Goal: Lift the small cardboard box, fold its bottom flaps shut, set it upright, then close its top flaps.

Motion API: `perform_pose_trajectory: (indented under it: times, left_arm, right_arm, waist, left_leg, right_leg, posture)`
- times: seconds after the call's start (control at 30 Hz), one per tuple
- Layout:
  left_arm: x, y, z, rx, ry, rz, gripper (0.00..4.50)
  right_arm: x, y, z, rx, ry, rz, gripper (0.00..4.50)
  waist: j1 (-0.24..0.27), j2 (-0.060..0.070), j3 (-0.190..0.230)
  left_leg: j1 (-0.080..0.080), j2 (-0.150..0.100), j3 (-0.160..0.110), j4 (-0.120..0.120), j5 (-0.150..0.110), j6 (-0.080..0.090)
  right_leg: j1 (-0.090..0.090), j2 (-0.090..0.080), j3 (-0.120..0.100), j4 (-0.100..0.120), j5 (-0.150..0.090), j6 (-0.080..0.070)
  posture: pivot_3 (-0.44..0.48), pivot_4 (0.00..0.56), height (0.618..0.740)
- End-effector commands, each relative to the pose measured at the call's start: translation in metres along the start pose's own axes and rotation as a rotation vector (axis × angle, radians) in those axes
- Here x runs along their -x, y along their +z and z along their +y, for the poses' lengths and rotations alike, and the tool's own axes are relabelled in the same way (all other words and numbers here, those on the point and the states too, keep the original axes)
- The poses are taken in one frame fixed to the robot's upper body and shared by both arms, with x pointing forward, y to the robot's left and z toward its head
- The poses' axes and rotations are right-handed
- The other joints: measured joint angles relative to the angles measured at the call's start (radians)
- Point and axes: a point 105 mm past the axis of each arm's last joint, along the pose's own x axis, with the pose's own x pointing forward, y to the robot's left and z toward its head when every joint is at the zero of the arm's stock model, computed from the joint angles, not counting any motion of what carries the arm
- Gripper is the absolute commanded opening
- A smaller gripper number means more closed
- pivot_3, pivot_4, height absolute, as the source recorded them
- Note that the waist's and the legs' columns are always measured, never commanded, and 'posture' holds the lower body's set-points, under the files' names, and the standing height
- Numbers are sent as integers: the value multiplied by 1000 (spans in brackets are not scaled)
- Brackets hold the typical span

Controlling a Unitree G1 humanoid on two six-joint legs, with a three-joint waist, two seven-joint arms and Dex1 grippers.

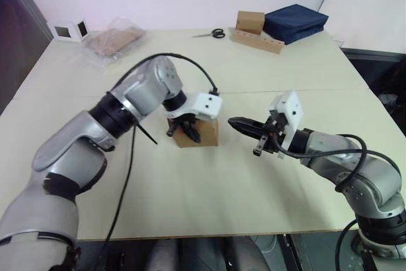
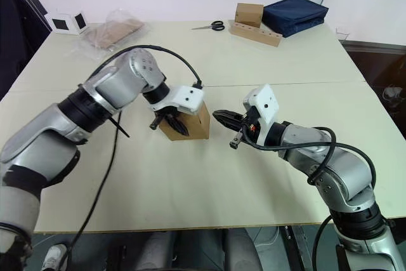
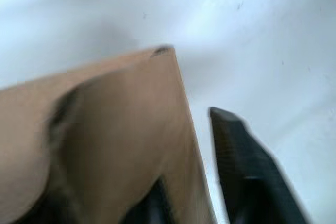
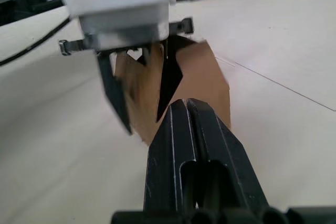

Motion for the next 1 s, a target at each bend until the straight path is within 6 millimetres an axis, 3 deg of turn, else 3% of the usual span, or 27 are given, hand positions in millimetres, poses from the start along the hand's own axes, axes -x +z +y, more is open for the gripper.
perform_pose_trajectory:
  times: [0.03, 0.13, 0.17, 0.27, 0.47, 0.6, 0.73, 0.77, 0.83, 1.0]
  left_arm:
    - [21, 21, 3, -17, 41, -38, 2684]
    - [38, 40, -1, -2, 58, -101, 3783]
    - [44, 46, -3, 3, 67, -122, 4387]
    - [68, 57, -2, 35, 116, -171, 4465]
    - [110, 54, -2, 109, 219, -229, 4465]
    - [139, 59, 4, 111, 327, -447, 4465]
    - [143, 36, 18, 273, 437, -656, 4465]
    - [144, 30, 22, 297, 486, -692, 3979]
    - [152, 19, 32, 387, 608, -792, 3485]
    - [153, -20, 34, 454, 895, -812, 1259]
  right_arm:
    - [6, 10, 5, 24, -7, -39, 0]
    - [7, 7, 5, 25, -16, -25, 0]
    - [7, 7, 5, 21, -17, -25, 0]
    - [7, 7, 6, 16, -11, -26, 0]
    - [2, 10, 1, 18, -5, -35, 0]
    - [-5, 13, -9, 38, -31, -59, 0]
    - [-16, 9, -18, 18, -65, -84, 0]
    - [-18, 7, -18, 17, -68, -84, 0]
    - [-23, 4, -18, 18, -81, -80, 0]
    - [-29, -1, -26, 29, -161, -66, 0]
  waist:
    - [2, 0, 0]
    - [2, 0, 0]
    - [2, 0, 0]
    - [3, 0, 0]
    - [-14, 0, 0]
    - [-20, 0, 0]
    - [-21, 1, 0]
    - [-21, 1, -1]
    - [-21, 1, -1]
    - [-21, 1, 0]
  left_leg:
    - [0, 0, 0, 0, 0, 0]
    - [0, 0, 0, 1, 0, 0]
    - [0, 0, 0, 3, 0, 0]
    - [0, 0, -1, 8, 0, 1]
    - [2, 0, -1, 11, 0, 1]
    - [1, 0, -1, 11, 0, 1]
    - [1, 0, -1, 12, 0, 1]
    - [1, 0, -1, 12, 0, 1]
    - [2, 0, -1, 12, 0, 1]
    - [0, 0, -1, 13, 1, -1]
  right_leg:
    - [0, 0, 0, 1, 0, 0]
    - [-1, 0, 0, 3, 0, 0]
    - [-1, 0, 0, 5, 0, 0]
    - [-1, 0, 0, 8, 0, 0]
    - [1, 1, 0, 13, 0, 0]
    - [1, 1, 0, 12, 0, 0]
    - [1, 0, 0, 13, 0, 0]
    - [1, 0, 0, 13, 0, 0]
    - [0, 1, 0, 15, 0, 0]
    - [-1, 0, 0, 15, 0, 0]
  posture:
    - [0, 150, 740]
    - [0, 150, 740]
    - [0, 150, 740]
    - [0, 150, 740]
    - [0, 150, 740]
    - [0, 150, 740]
    - [0, 150, 740]
    - [0, 150, 740]
    - [0, 150, 740]
    - [0, 150, 740]
